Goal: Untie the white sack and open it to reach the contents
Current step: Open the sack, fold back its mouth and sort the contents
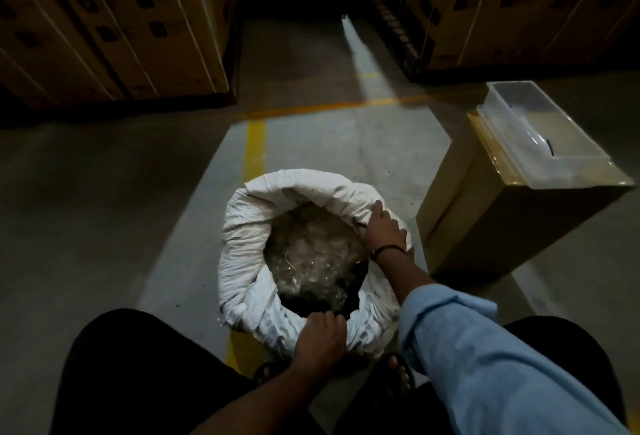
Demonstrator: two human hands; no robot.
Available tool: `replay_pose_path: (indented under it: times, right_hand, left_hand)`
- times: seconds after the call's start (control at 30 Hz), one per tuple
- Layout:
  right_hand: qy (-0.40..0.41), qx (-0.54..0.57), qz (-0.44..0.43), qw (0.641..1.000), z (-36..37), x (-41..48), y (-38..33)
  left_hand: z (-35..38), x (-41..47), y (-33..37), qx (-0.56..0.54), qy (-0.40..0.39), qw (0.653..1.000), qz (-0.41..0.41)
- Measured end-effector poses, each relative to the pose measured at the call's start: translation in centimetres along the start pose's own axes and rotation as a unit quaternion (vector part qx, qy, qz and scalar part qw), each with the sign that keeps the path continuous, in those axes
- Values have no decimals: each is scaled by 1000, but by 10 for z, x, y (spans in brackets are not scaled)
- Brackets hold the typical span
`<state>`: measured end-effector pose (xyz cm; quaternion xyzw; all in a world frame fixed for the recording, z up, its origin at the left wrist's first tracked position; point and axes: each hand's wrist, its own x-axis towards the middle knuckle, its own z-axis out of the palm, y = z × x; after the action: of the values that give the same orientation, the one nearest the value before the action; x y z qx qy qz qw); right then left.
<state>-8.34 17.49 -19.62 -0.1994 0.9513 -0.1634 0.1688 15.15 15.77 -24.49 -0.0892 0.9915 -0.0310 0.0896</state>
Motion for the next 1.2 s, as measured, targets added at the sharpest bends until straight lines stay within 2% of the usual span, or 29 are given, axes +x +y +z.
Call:
replay_pose_path:
  times: [0.07, 0.17, 0.23, 0.3, 0.37, 0.43, 0.53, 0.6, 0.67, 0.7, 0.77, 0.83, 0.9, 0.93, 0.97, 1.0, 1.03, 1.07, 1.1, 1.13, 1.2]
  right_hand:
    - [-34, 22, -8, 999, -1, 18, -11]
    - [-96, 102, -34, 989, -8, 28, -10]
    - [-142, 204, -11, 968, -25, 38, -4]
    - [-183, 329, 46, 925, -44, 52, 12]
    - [-210, 380, 82, 897, -54, 67, 25]
    - [-226, 320, 63, 918, -57, 78, 18]
    - [-189, 60, -2, 980, -53, 87, -2]
    - [-33, -133, -43, 990, -43, 87, -17]
    - [129, -197, -146, 961, -25, 77, -41]
    - [163, -208, -229, 937, -11, 71, -54]
    - [156, -220, -363, 892, 18, 64, -77]
    - [129, -217, -382, 889, 35, 74, -90]
    - [98, -178, -362, 910, 37, 92, -102]
    - [60, -169, -343, 922, 35, 102, -107]
    - [6, -165, -318, 934, 35, 114, -110]
    - [-55, -166, -287, 942, 34, 125, -111]
    - [-121, -161, -264, 943, 33, 133, -112]
    - [-171, -152, -247, 941, 29, 138, -114]
    - [-205, -140, -241, 938, 28, 146, -114]
    - [-230, -139, -239, 933, 25, 151, -116]
    - [-246, -133, -240, 930, 16, 160, -122]
  left_hand:
    - [2, 2, 0, -7, -26, 1000, 0]
    - [12, 15, -16, 2, 23, 997, 67]
    - [7, 33, -49, -6, 118, 987, 106]
    - [-17, 63, -96, -2, 217, 971, 99]
    - [-53, 96, -146, 12, 235, 971, 48]
    - [-89, 129, -186, 43, 136, 989, -44]
    - [-105, 165, -215, 58, -13, 985, -161]
    - [-92, 183, -223, -6, -45, 983, -178]
    - [-91, 196, -223, -163, -72, 974, -140]
    - [-93, 201, -222, -245, -95, 958, -117]
    - [-100, 209, -219, -403, -116, 904, -77]
    - [-109, 205, -225, -513, -142, 845, -58]
    - [-128, 192, -235, -615, -214, 757, -56]
    - [-133, 190, -238, -629, -228, 741, -56]
    - [-140, 187, -239, -592, -233, 770, -59]
    - [-140, 187, -237, -502, -230, 831, -61]
    - [-132, 186, -231, -379, -195, 902, -69]
    - [-121, 183, -224, -243, -131, 955, -110]
    - [-110, 177, -218, -137, -109, 972, -160]
    - [-99, 170, -211, -87, -92, 973, -195]
    - [-68, 163, -201, -118, -72, 967, -213]
